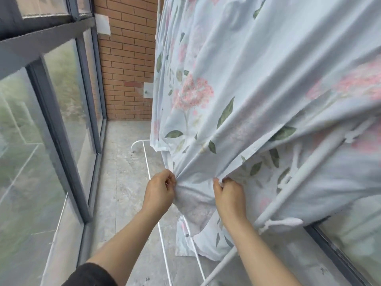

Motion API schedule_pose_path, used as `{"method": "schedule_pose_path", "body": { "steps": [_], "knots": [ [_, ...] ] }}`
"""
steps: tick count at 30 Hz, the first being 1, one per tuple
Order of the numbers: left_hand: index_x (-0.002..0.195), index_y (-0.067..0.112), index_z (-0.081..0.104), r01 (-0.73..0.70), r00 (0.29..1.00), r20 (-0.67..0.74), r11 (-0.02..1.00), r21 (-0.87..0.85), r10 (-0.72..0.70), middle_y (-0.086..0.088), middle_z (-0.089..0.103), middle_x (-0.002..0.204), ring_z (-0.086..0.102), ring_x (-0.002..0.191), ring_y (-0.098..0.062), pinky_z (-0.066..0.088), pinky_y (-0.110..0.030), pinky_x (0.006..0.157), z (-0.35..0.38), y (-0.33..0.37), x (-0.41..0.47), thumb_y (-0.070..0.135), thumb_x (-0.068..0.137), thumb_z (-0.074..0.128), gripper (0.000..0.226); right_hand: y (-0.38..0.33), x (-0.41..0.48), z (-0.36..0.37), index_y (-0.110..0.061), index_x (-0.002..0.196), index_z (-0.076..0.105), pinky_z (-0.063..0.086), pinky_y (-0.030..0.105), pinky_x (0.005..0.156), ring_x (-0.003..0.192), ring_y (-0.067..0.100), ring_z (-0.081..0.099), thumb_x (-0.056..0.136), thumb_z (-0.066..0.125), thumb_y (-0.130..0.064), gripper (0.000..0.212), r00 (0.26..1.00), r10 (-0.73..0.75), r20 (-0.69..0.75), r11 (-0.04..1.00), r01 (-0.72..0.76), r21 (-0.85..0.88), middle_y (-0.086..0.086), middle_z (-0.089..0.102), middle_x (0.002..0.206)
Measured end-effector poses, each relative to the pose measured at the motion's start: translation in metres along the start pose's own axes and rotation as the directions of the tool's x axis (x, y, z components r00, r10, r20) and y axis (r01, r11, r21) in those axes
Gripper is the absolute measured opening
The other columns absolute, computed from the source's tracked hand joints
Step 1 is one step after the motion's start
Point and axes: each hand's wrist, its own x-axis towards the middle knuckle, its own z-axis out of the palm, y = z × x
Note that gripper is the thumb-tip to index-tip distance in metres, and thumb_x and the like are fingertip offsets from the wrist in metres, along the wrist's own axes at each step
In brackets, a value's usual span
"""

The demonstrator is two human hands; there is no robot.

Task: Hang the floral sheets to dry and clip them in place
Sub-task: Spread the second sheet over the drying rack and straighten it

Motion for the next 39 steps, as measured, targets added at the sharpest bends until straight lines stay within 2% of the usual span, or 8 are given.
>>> {"method": "schedule_pose_path", "body": {
  "steps": [6, 13, 17, 21, 26, 31, 35, 39],
  "knots": [
    [0.072, 0.019, 0.055, -0.02, 0.999, -0.04, 1.0, -0.007, 0.019, 0.005, 0.056, 0.07, 0.051, 0.067, -0.012, 0.039, -0.023, 0.057, 0.059, -0.091, -0.013, -0.003, 0.079, 0.045, 0.025, 0.059, -0.011, 0.091, 0.005, 0.074, 0.066, 0.035, 0.031, 0.063, 0.077, 0.038, 0.064, 0.095, 0.055, -0.02, 0.035, 0.99, -0.088, -0.106, 0.996, 0.089, 0.008, 0.023, 0.069, 0.076],
    [0.072, 0.018, 0.055, -0.073, 0.995, -0.067, 0.997, -0.031, 0.07, 0.004, 0.057, 0.066, 0.053, 0.067, -0.015, 0.045, -0.029, 0.059, 0.118, -0.183, -0.029, -0.003, 0.079, 0.044, 0.025, 0.131, -0.041, 0.18, -0.005, 0.065, 0.051, 0.031, 0.03, 0.054, 0.058, 0.029, 0.054, 0.097, 0.05, -0.024, 0.037, 0.986, -0.052, -0.159, 0.993, 0.068, 0.1, 0.006, 0.055, 0.056],
    [0.073, 0.015, 0.056, -0.12, 0.988, -0.097, 0.993, -0.022, 0.117, 0.001, 0.058, 0.064, 0.054, 0.066, -0.018, 0.045, -0.031, 0.059, 0.155, -0.239, -0.045, -0.003, 0.078, 0.043, 0.023, 0.175, -0.056, 0.234, 0.0, 0.069, 0.055, 0.047, 0.041, 0.059, 0.062, 0.036, 0.057, 0.095, 0.049, -0.025, 0.037, 0.977, -0.07, -0.201, 0.988, 0.096, 0.123, 0.015, 0.061, 0.061],
    [0.074, 0.014, 0.057, -0.116, 0.99, -0.082, 0.993, -0.006, 0.116, 0.0, 0.059, 0.066, 0.054, 0.066, -0.019, 0.045, -0.033, 0.06, 0.187, -0.284, -0.065, -0.003, 0.076, 0.044, 0.022, 0.215, -0.081, 0.272, -0.001, 0.073, 0.059, 0.044, 0.037, 0.059, 0.066, 0.035, 0.058, 0.095, 0.05, -0.023, 0.032, 0.973, -0.076, -0.218, 0.986, 0.107, 0.132, 0.015, 0.063, 0.066],
    [0.072, 0.018, 0.057, 0.013, 1.0, -0.02, 1.0, -0.01, -0.013, -0.003, 0.06, 0.064, 0.055, 0.063, -0.019, 0.04, -0.025, 0.053, 0.21, -0.318, -0.087, -0.002, 0.077, 0.047, 0.023, 0.242, -0.103, 0.292, -0.004, 0.071, 0.057, 0.045, 0.036, 0.06, 0.067, 0.033, 0.058, 0.095, 0.048, -0.025, 0.033, 0.99, -0.029, -0.137, 0.995, 0.041, 0.086, 0.011, 0.063, 0.066],
    [0.073, 0.018, 0.057, 0.02, 1.0, 0.016, 0.998, -0.051, -0.019, -0.004, 0.06, 0.066, 0.055, 0.063, -0.021, 0.044, -0.032, 0.055, 0.223, -0.329, -0.103, -0.001, 0.079, 0.046, 0.023, 0.258, -0.113, 0.293, -0.008, 0.067, 0.051, 0.034, 0.03, 0.058, 0.063, 0.029, 0.053, 0.096, 0.048, -0.023, 0.033, 0.994, 0.01, -0.106, 0.997, -0.001, 0.081, 0.004, 0.052, 0.058],
    [0.072, 0.019, 0.055, 0.018, 1.0, 0.006, 0.998, -0.065, -0.018, -0.002, 0.059, 0.066, 0.055, 0.063, -0.022, 0.045, -0.035, 0.056, 0.23, -0.336, -0.108, -0.001, 0.079, 0.046, 0.024, 0.268, -0.122, 0.295, -0.001, 0.074, 0.063, 0.04, 0.032, 0.061, 0.07, 0.031, 0.06, 0.094, 0.053, -0.022, 0.03, 0.994, 0.013, -0.108, 0.992, 0.001, 0.129, 0.013, 0.066, 0.068],
    [0.079, 0.021, 0.056, -0.079, 0.994, -0.082, 0.995, -0.06, 0.074, 0.004, 0.054, 0.083, 0.053, 0.069, -0.011, 0.042, -0.018, 0.061, 0.233, -0.331, -0.12, 0.007, 0.087, 0.054, 0.016, 0.269, -0.129, 0.289, -0.007, 0.065, 0.057, 0.044, 0.034, 0.06, 0.062, 0.03, 0.06, 0.092, 0.057, -0.022, 0.031, 0.996, 0.016, -0.088, 0.981, 0.001, 0.194, 0.01, 0.063, 0.059]
  ]
}}
